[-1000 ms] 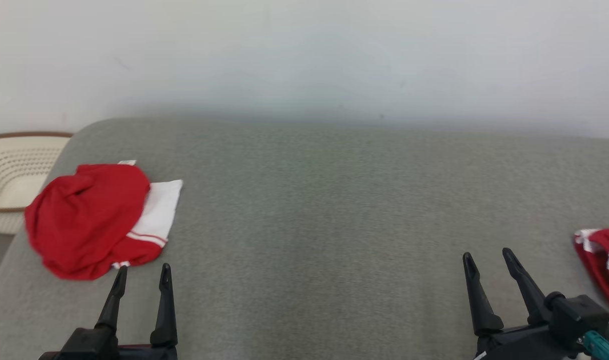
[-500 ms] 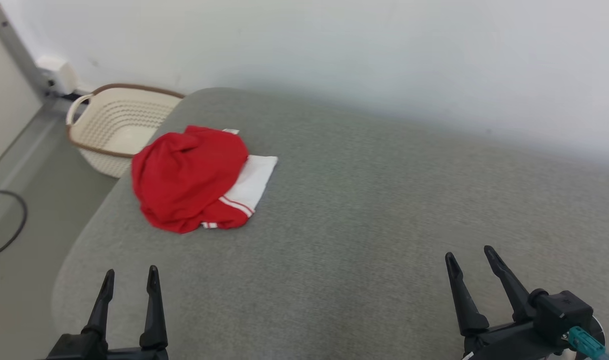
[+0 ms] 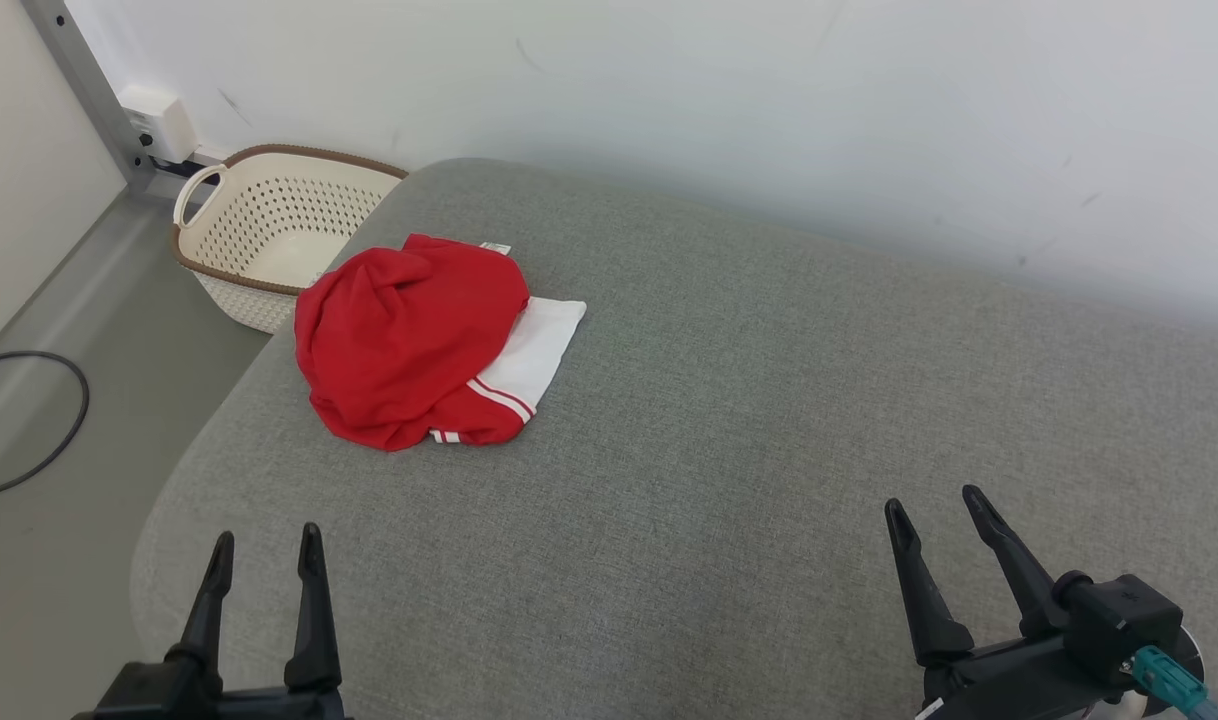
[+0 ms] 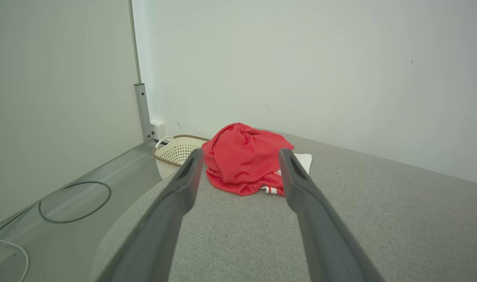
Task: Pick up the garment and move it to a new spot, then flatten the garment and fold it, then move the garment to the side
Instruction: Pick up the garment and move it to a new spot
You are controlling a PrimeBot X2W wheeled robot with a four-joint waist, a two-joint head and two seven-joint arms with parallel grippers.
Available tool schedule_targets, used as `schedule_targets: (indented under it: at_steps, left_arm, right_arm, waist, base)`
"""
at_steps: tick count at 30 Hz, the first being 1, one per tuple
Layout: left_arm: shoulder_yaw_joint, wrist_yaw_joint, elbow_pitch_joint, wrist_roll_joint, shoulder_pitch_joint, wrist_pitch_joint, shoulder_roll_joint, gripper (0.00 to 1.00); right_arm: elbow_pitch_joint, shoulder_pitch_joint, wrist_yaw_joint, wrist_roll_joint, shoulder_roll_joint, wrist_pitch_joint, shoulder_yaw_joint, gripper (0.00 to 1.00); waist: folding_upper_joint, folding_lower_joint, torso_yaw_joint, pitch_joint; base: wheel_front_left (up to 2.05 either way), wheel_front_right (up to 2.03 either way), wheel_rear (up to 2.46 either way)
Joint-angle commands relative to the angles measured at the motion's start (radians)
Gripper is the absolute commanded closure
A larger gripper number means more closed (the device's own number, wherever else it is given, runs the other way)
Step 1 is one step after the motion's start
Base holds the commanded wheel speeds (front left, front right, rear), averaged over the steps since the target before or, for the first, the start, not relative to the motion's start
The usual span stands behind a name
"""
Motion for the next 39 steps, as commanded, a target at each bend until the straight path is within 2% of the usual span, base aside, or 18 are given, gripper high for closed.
schedule_targets:
  at_steps: [1, 7, 10, 14, 17, 22, 29, 30, 35, 39]
  left_arm:
    - [0.006, 0.000, -0.003, -0.002, -0.011, -0.007, -0.003, 0.00]
    - [0.019, -0.002, -0.036, 0.016, -0.085, -0.007, -0.008, 0.00]
    - [0.039, -0.011, -0.067, 0.033, -0.181, 0.002, 0.014, 0.00]
    - [0.083, -0.034, -0.050, -0.016, -0.348, 0.063, 0.031, 0.00]
    - [0.120, -0.052, 0.047, -0.066, -0.463, 0.117, 0.039, 0.00]
    - [0.174, -0.093, 0.326, -0.166, -0.621, 0.208, 0.051, 0.00]
    - [0.185, -0.165, 0.693, -0.228, -0.760, 0.274, 0.067, 0.00]
    - [0.176, -0.188, 0.768, -0.234, -0.785, 0.281, 0.067, 0.00]
    - [0.158, -0.234, 0.924, -0.233, -0.835, 0.291, 0.081, 0.00]
    - [0.146, -0.257, 0.990, -0.230, -0.861, 0.294, 0.083, 0.00]
  right_arm:
    - [0.001, -0.008, -0.001, 0.000, -0.005, 0.002, 0.003, 0.00]
    - [-0.010, -0.017, -0.001, -0.001, -0.004, 0.003, 0.002, 0.00]
    - [-0.020, -0.033, 0.000, -0.002, -0.013, 0.007, 0.009, 0.00]
    - [-0.033, -0.051, 0.000, -0.008, -0.038, 0.022, 0.018, 0.00]
    - [-0.045, -0.071, 0.000, -0.006, -0.059, 0.027, 0.020, 0.00]
    - [-0.058, -0.107, 0.000, 0.005, -0.089, 0.031, 0.030, 0.00]
    - [-0.069, -0.160, 0.000, 0.017, -0.131, 0.030, 0.032, 0.00]
    - [-0.071, -0.170, 0.000, 0.023, -0.139, 0.028, 0.033, 0.00]
    - [-0.073, -0.194, 0.000, 0.027, -0.154, 0.022, 0.042, 0.00]
    - [-0.069, -0.203, 0.000, 0.032, -0.158, 0.019, 0.043, 0.00]
  waist:
    - [-0.0001, 0.0000, 0.000, 0.002]
    - [-0.0001, 0.0000, 0.003, 0.023]
    - [-0.0001, 0.0000, -0.006, 0.046]
    - [-0.0001, 0.0000, -0.036, 0.094]
    - [-0.0001, 0.0000, -0.075, 0.142]
    - [-0.0001, 0.0000, -0.152, 0.228]
    - [-0.0001, 0.0000, -0.238, 0.342]
    - [-0.0001, 0.0000, -0.250, 0.368]
    - [-0.0001, 0.0000, -0.271, 0.412]
    - [-0.0001, 0.0000, -0.273, 0.426]
  base:
    - [0.00, 0.00, 0.00]
    - [0.00, 0.00, 0.00]
    - [0.00, 0.00, 0.00]
    - [0.00, 0.00, 0.00]
    - [0.00, 0.00, 0.00]
    - [0.00, 0.00, 0.00]
    - [0.00, 0.00, 0.00]
    - [0.00, 0.00, 0.00]
    - [0.00, 0.00, 0.00]
    - [0.00, 0.00, 0.00]
